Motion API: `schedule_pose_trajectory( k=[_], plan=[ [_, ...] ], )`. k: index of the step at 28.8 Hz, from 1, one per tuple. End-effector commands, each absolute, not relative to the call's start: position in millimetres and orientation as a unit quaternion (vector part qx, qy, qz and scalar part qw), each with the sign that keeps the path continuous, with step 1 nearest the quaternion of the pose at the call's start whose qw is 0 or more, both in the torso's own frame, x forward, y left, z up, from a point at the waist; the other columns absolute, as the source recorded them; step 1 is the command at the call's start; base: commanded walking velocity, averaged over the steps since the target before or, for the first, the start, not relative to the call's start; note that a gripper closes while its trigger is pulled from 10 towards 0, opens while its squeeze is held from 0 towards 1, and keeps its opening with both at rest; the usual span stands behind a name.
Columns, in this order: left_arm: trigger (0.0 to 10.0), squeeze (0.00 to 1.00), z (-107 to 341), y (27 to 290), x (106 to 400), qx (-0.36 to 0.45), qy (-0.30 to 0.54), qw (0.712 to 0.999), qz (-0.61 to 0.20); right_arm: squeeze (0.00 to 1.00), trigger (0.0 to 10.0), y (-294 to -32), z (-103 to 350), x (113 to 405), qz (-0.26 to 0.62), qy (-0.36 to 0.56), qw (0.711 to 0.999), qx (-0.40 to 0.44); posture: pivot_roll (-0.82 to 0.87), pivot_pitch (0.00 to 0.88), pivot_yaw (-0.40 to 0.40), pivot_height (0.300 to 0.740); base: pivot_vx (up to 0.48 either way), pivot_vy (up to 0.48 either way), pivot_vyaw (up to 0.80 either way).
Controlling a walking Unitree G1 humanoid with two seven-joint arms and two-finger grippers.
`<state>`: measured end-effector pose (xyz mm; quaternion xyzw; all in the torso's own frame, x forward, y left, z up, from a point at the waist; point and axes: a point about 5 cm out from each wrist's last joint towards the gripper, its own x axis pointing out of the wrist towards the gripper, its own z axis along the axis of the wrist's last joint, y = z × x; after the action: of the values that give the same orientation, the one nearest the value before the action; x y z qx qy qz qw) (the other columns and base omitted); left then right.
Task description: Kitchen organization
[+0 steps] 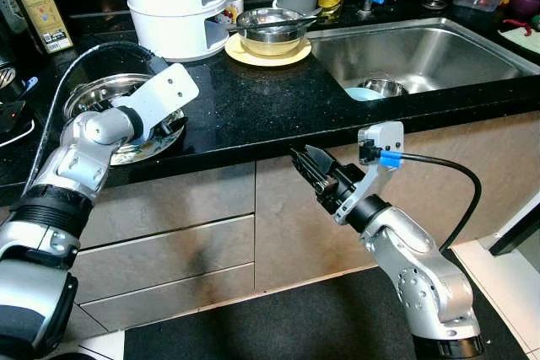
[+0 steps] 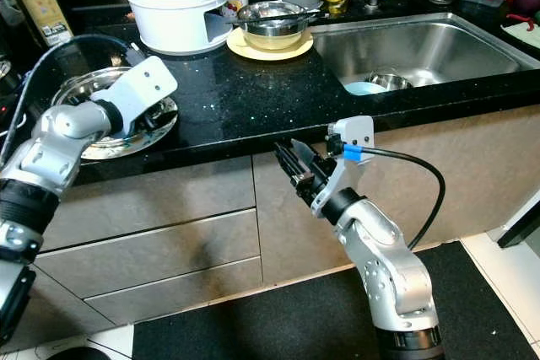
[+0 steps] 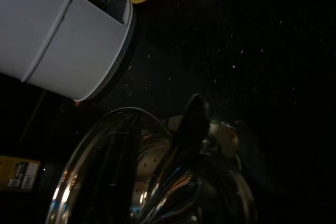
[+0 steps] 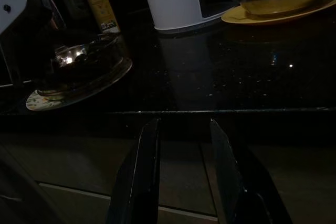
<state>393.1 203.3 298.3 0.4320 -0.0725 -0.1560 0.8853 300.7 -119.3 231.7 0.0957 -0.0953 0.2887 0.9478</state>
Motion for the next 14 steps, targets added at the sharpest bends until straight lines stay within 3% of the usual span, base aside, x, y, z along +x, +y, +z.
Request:
schedule_pose_trajectory(
  k=[1,14],
  plan=[
    [0.0,0.0,300.8,201.5,394.0,0.441,-0.078,0.88,-0.156,0.0,10.0,-120.6,233.3,300.9,0.287,-0.099,0.948,0.097,-0.05,0.139,0.016,0.74,0.0,0.0,0.0],
    [0.0,0.0,299.4,200.9,396.8,0.443,-0.081,0.877,-0.166,0.0,10.0,-122.2,233.6,301.4,0.283,-0.099,0.949,0.096,-0.05,0.139,0.016,0.74,0.0,0.0,0.0]
  ],
)
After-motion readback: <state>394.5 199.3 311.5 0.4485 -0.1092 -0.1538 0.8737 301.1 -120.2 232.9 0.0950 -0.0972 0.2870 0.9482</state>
